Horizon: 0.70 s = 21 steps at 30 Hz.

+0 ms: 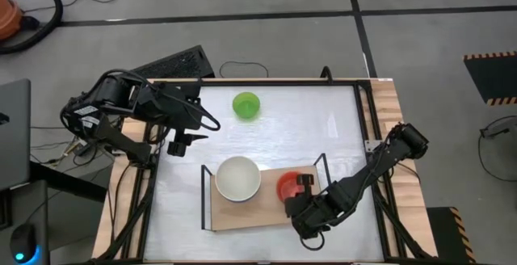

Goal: Place and stack bowls onto a shelf
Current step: Stack the small orange bowl on top of the small pink bowl on the shelf, then stack the small green bowl on top of the small orange bowl on the shelf

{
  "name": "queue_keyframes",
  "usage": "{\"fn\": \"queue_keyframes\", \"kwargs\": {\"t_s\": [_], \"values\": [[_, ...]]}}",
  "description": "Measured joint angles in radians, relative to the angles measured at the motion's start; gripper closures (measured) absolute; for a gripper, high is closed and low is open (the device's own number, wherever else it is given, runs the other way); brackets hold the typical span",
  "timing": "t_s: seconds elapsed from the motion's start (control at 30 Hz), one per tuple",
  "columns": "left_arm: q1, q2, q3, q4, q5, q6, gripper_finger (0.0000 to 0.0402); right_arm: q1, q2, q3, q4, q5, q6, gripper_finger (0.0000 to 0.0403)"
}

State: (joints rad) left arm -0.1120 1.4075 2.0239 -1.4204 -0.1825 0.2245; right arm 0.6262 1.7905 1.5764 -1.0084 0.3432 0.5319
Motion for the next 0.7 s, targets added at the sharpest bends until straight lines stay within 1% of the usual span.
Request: {"fn": "queue_keyframes", "kwargs": {"t_s": [0.13, 0.33, 0.43, 0.53, 0.6, 0.63, 0.7], "values": [[0.0, 0.0, 0.0, -0.001, 0.0, 0.0, 0.0151, -0.008, 0.0, 0.0, -0.001, 0.0, 0.009, 0.0318], [0.001, 0.0, 0.0, 0.002, 0.0, 0.01, 0.0151, -0.009, 0.0, 0.0, -0.007, 0.007, 0.025, 0.0309], [0.021, -0.002, -0.039, 0.059, -0.006, 0.079, 0.0151, -0.013, -0.008, 0.0, -0.005, 0.012, 0.022, 0.0306], [0.089, -0.015, -0.136, 0.129, 0.0, 0.15, 0.0151, -0.018, -0.038, 0.0, 0.004, 0.024, 0.026, 0.0304], [0.169, -0.022, -0.209, 0.171, 0.026, 0.183, 0.0151, -0.02, -0.057, 0.0, 0.001, 0.026, 0.038, 0.0304], [0.217, -0.027, -0.252, 0.194, 0.055, 0.195, 0.0151, -0.02, -0.064, 0.0, 0.002, 0.026, 0.046, 0.0304], [0.322, -0.029, -0.34, 0.226, 0.152, 0.235, 0.0151, -0.02, -0.077, 0.0, 0.003, 0.026, 0.059, 0.0303]]}}
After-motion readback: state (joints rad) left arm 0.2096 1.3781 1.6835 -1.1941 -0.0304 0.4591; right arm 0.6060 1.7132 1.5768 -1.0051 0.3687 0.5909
